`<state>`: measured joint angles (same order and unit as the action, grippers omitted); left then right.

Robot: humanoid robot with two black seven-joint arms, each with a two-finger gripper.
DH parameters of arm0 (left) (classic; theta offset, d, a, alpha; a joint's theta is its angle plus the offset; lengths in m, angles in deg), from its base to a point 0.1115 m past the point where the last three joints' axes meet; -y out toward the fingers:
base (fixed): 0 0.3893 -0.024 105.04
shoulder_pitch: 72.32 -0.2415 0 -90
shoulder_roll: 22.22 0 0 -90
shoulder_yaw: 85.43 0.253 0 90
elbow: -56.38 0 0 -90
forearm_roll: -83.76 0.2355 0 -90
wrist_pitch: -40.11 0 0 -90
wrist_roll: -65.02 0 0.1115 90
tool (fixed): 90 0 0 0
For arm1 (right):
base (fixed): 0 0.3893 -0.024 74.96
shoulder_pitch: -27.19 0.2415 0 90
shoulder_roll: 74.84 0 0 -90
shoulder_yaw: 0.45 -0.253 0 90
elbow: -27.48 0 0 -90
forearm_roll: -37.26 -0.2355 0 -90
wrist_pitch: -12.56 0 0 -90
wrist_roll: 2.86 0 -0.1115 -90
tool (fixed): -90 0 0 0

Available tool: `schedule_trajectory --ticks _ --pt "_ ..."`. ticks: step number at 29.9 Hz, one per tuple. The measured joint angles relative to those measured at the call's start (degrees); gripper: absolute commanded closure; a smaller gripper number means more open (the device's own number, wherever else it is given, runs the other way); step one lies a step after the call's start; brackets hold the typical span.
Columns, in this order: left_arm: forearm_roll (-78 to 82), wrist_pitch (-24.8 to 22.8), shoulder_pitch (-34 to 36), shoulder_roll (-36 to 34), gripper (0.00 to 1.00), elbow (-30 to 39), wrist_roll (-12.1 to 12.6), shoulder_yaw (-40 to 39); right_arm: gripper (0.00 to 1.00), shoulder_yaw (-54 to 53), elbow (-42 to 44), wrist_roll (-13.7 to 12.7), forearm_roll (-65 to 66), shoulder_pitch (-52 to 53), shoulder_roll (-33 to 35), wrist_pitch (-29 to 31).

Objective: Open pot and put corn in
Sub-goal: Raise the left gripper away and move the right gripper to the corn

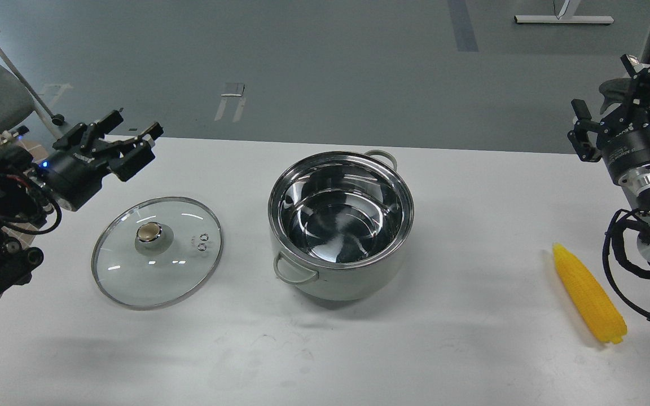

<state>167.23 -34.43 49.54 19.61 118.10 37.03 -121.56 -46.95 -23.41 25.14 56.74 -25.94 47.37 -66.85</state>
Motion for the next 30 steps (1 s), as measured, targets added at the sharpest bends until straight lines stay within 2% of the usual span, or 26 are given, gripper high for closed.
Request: schedule_trajectory --ticks 5,9,16,21,30 --pt "-22.7 -16.4 8.6 1.4 0.03 -2.8 0.0 -0.1 0.0 2.9 -0.9 0.0 9.8 3.4 5.0 0.5" --pt "-36.5 -23.7 13.2 4.8 0.03 -5.3 0.0 -0.1 0.0 9.3 -4.9 0.0 20.3 5.0 10.7 1.5" --pt "-40.0 -25.1 14.3 10.7 0.03 -5.7 0.0 0.2 0.0 17.9 -12.4 0.0 47.1 3.7 20.8 0.4" --pt "-39.8 -25.0 14.4 14.0 0.03 -5.7 0.0 0.3 0.0 20.3 -15.3 0.0 61.0 -1.5 26.3 -4.1" --pt "-39.3 -25.0 14.4 15.1 0.03 -5.4 0.0 0.4 0.0 20.6 -15.7 0.0 77.0 -9.3 29.1 -11.0"
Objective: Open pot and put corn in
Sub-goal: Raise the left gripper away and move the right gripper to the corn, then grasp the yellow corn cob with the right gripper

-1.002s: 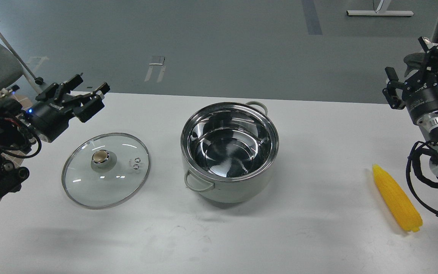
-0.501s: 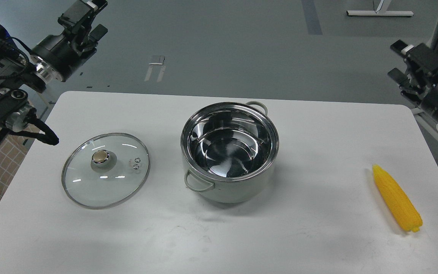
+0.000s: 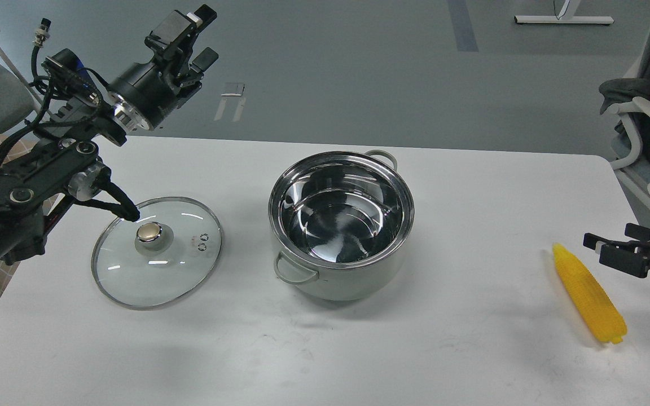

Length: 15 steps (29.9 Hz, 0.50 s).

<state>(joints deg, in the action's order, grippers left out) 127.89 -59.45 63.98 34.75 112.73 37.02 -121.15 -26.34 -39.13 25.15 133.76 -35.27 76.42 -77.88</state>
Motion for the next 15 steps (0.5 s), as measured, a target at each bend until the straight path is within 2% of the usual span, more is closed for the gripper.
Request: schedule_trajectory --ticks 15 --pt "1.5 0.0 -0.2 1.8 0.03 0.2 0.0 0.1 0.0 -0.2 1.7 0.0 7.7 -6.7 -1.3 -3.4"
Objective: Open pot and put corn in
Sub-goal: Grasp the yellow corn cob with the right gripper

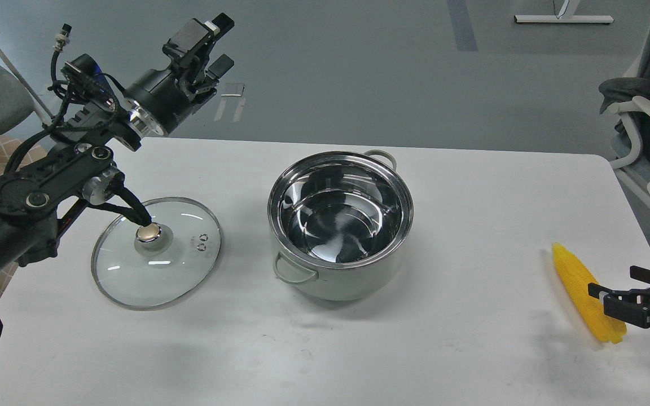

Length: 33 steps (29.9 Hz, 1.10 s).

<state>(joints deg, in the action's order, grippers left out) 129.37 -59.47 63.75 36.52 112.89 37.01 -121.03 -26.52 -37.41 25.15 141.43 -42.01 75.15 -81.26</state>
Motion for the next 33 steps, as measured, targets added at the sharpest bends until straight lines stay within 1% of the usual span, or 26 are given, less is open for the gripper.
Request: schedule_trajectory --ticks 7,14,19,27,33 --pt "0.0 0.1 0.0 -0.1 0.03 0.2 0.0 0.0 0.0 0.0 0.4 0.0 0.3 -1.6 -2.0 -0.3" --pt "-0.1 0.1 -0.1 -0.1 0.03 0.4 0.0 0.0 0.0 -0.1 0.6 0.0 0.6 -2.5 -2.6 -0.5" --pt "-0.1 0.1 -0.3 0.0 0.03 0.4 0.0 0.0 0.0 -0.5 0.6 0.0 0.6 -2.6 -2.9 -1.8" --pt "0.5 0.0 -0.1 0.1 0.03 0.5 0.0 0.0 0.0 -0.9 2.7 0.0 0.6 -2.5 -5.8 -2.4" --pt "0.6 0.0 0.0 0.0 0.03 0.4 0.0 0.1 0.0 -1.0 5.3 -2.6 0.6 -2.5 -8.1 -4.9"
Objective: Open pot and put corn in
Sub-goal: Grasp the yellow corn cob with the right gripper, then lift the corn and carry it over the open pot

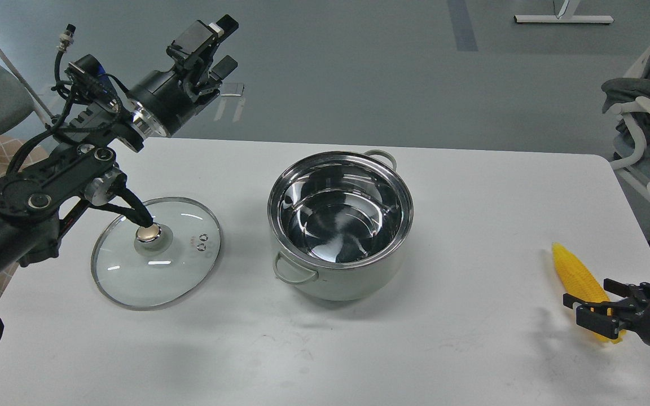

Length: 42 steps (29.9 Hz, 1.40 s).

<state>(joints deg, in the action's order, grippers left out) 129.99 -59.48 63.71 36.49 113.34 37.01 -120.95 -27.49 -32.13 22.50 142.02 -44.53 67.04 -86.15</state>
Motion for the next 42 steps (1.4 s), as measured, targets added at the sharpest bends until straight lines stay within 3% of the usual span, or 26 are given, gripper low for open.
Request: schedule_trajectory --ticks 15,17,19,20,25,26,30,36,42 --pt "0.0 0.0 0.0 -0.1 0.03 0.0 0.0 0.0 0.09 0.2 0.5 -0.3 0.9 -1.2 -0.9 -0.9" --pt "0.0 0.0 -0.1 -0.1 0.03 0.0 0.0 -0.1 0.17 0.2 0.5 -0.3 0.9 -1.2 -1.0 -0.9" --pt "0.0 0.0 -0.1 -0.1 0.03 0.0 0.0 -0.1 0.37 0.2 0.5 -0.3 0.9 -1.2 -1.0 -0.9" --pt "0.0 0.0 -0.1 -0.1 0.03 0.0 0.0 -0.1 0.37 0.2 0.5 -0.3 0.9 -1.2 -1.0 -0.9" --pt "0.0 0.0 -0.1 -0.1 0.03 0.0 0.0 -0.2 0.67 0.2 0.6 -0.3 0.9 -1.6 -1.0 -0.9" --pt "0.0 0.0 -0.1 -0.1 0.03 0.0 0.0 -0.2 0.67 0.2 0.5 -0.3 1.1 -1.8 -1.0 -0.9" --pt "-0.1 0.0 -0.1 -0.1 0.03 0.0 0.0 -0.3 0.85 0.1 0.3 -0.3 1.9 -2.3 -0.8 -1.4" --pt "-0.1 0.0 -0.1 -0.1 0.03 0.0 0.0 -0.3 0.86 -0.3 -2.7 -0.1 2.1 -2.2 0.7 -2.9" --pt "-0.1 0.1 0.0 0.0 0.03 0.0 0.0 -0.3 0.86 -3.9 -9.4 -0.1 1.6 -0.2 6.4 -2.5"
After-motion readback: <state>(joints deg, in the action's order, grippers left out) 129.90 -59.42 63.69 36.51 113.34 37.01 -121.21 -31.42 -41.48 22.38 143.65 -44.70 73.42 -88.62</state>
